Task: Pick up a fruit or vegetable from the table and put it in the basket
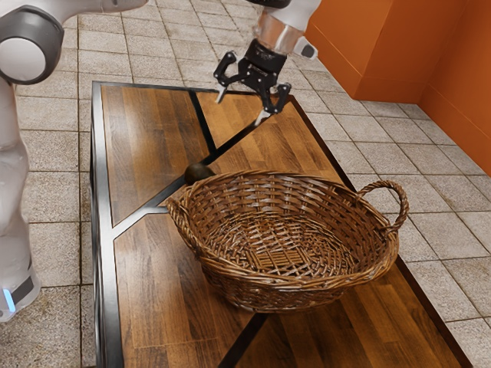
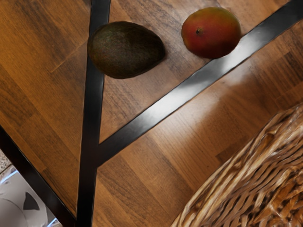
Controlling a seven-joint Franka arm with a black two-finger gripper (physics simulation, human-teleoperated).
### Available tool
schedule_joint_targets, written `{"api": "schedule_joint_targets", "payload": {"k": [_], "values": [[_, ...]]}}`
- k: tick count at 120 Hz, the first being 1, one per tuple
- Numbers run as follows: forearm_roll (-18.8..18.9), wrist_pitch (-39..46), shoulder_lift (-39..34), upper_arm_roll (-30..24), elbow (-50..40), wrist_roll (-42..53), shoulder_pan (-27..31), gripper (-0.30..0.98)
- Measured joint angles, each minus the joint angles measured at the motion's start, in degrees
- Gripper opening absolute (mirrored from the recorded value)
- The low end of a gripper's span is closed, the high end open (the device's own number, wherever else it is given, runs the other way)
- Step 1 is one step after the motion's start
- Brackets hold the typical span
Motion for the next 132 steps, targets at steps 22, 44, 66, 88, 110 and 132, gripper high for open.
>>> {"api": "schedule_joint_targets", "payload": {"k": [22, 44, 66, 88, 110, 132], "values": [[-1.4, 9.16, -1.15, 0.54, -0.16, -20.44, -0.84, 0.69], [-2.56, 11.07, -4.4, 2.72, -0.23, -31.45, -2.97, 0.69], [6.2, 11.57, -3.16, 5.37, -1.06, -9.01, -4.12, 0.69], [9.37, 15.87, -21.26, 8.35, -24.08, 15.04, -7.49, 0.69], [10.03, 23.72, -23.09, 9.73, -35.07, 34.39, -9.24, 0.69], [10.19, 28.25, -25.36, 11.39, -41.08, 51.21, -9.6, 0.69]]}}
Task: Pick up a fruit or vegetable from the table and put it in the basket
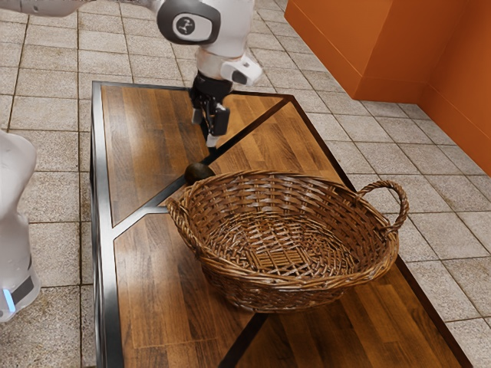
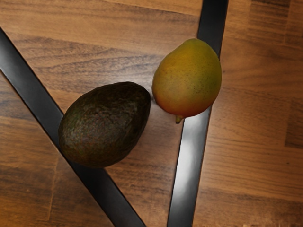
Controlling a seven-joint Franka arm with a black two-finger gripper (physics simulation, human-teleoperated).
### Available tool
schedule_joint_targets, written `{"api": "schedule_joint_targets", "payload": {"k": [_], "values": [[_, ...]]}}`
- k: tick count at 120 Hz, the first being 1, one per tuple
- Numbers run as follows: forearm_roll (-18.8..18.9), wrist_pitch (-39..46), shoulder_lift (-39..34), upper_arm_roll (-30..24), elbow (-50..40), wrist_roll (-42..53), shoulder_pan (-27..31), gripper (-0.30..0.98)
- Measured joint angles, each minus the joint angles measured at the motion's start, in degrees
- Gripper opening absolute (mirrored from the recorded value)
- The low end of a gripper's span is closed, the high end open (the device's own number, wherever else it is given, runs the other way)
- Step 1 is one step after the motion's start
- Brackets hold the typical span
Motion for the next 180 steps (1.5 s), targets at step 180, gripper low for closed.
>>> {"api": "schedule_joint_targets", "payload": {"k": [180], "values": [[-0.02, 13.68, 2.04, 16.64, -10.77, 50.83, -7.04, 0.69]]}}
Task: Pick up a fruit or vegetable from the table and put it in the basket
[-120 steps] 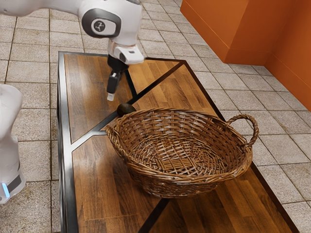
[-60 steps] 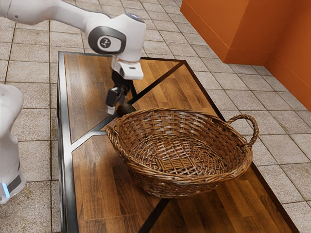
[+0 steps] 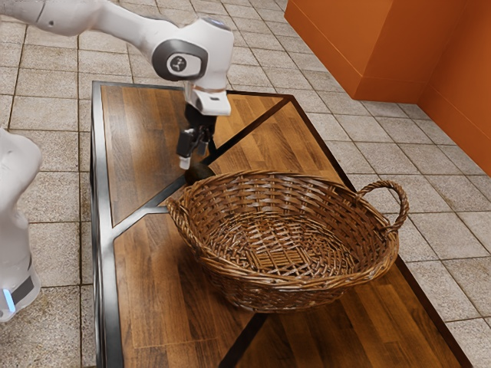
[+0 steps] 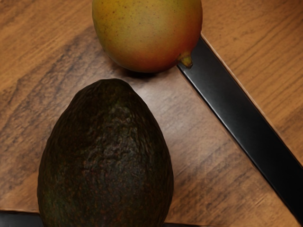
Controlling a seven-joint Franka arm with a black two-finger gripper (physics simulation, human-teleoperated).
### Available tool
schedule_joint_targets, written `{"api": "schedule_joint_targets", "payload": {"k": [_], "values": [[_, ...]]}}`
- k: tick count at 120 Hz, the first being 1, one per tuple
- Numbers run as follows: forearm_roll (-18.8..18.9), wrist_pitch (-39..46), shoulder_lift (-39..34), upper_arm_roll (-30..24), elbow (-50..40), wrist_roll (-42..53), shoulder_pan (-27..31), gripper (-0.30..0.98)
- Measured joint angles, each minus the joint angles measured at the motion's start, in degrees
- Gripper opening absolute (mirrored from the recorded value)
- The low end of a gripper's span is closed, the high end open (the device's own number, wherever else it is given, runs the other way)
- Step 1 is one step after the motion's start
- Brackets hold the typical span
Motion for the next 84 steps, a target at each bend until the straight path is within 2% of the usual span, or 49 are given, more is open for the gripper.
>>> {"api": "schedule_joint_targets", "payload": {"k": [38, 84], "values": [[-0.12, 4.67, 3.79, 0.38, 0.09, 2.41, -1.15, 0.69], [-3.74, 7.6, 8.4, 1.7, -0.52, 4.02, -1.28, 0.69]]}}
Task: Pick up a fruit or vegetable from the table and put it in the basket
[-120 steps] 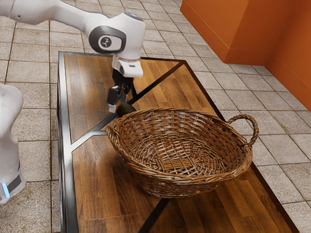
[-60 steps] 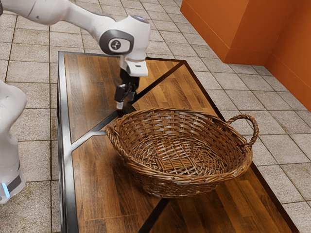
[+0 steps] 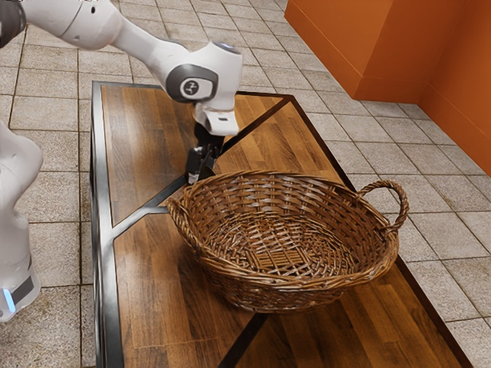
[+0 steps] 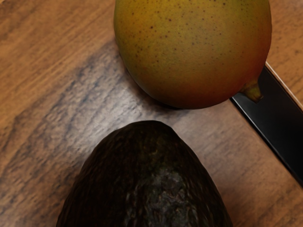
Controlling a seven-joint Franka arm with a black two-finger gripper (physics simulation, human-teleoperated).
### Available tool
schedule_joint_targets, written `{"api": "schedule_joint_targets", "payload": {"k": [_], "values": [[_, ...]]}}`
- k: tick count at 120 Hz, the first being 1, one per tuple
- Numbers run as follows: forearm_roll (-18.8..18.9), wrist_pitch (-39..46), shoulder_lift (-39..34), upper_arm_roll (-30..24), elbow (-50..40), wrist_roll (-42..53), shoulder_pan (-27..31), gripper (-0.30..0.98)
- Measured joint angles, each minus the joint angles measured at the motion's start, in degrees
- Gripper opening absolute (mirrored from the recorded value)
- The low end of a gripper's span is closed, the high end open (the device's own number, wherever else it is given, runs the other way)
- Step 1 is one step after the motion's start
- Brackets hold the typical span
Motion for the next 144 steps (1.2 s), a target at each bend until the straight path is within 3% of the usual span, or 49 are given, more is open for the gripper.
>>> {"api": "schedule_joint_targets", "payload": {"k": [12, 26, 39, 72, 95, 125, 144], "values": [[-1.1, 0.49, 0.5, 0.01, 0.0, 0.28, 0.0, 0.65], [-2.82, 0.91, 0.44, 0.01, 0.29, 0.38, 0.14, 0.45], [-4.12, 1.58, 0.46, 0.0, 0.34, 0.32, 0.19, 0.35], [-4.81, 2.98, -2.03, -0.67, 3.45, -0.08, 0.44, 0.27], [-4.79, 3.4, -2.51, -9.85, 14.42, -0.48, 0.44, 0.28], [-5.41, 3.58, -4.44, -25.69, 17.9, -3.08, -0.57, 0.29], [-8.0, 4.37, -0.86, -28.25, 18.2, -5.37, -1.81, 0.28]]}}
